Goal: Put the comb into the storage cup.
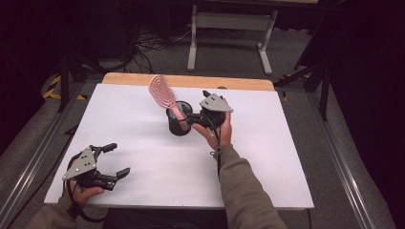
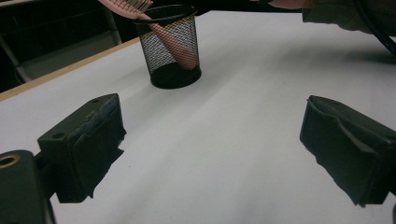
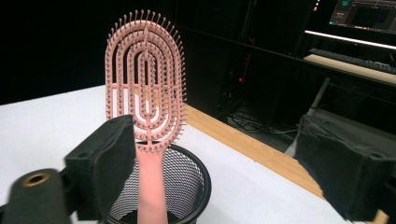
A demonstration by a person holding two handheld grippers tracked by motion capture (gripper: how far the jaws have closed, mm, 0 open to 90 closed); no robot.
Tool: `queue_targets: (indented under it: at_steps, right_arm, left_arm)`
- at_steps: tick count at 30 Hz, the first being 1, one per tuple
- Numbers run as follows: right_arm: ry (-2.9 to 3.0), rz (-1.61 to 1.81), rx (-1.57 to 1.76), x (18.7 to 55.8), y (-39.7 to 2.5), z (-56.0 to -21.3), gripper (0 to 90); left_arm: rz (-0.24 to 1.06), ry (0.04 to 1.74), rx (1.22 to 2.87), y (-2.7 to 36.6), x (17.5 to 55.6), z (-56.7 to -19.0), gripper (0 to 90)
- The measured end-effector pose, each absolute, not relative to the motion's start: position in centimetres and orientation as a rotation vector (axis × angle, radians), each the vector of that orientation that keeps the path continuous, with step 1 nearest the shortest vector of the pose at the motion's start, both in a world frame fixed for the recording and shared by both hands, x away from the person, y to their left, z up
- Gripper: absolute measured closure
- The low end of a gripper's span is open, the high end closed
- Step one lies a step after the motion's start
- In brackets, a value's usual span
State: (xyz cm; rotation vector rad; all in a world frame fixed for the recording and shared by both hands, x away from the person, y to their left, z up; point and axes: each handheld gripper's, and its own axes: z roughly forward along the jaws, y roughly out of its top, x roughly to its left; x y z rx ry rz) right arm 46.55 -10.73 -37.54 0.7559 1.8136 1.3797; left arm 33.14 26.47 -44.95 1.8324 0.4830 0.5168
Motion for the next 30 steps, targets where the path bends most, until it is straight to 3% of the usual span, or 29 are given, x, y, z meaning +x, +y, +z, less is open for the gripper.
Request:
queue_targets:
  at_steps: [8, 30]
  right_arm:
    - [1.831, 1.383, 0.751, 46.2, -11.1, -37.3, 3.4]
    - [1.877, 1.333, 0.706, 44.2, -12.8, -37.0, 7.0]
  left_arm:
    - [0.519, 0.484, 1.828, 26.5, 33.1, -45.0, 7.3]
    - [0.530, 0.487, 1.834, 26.2, 33.2, -45.1, 6.8]
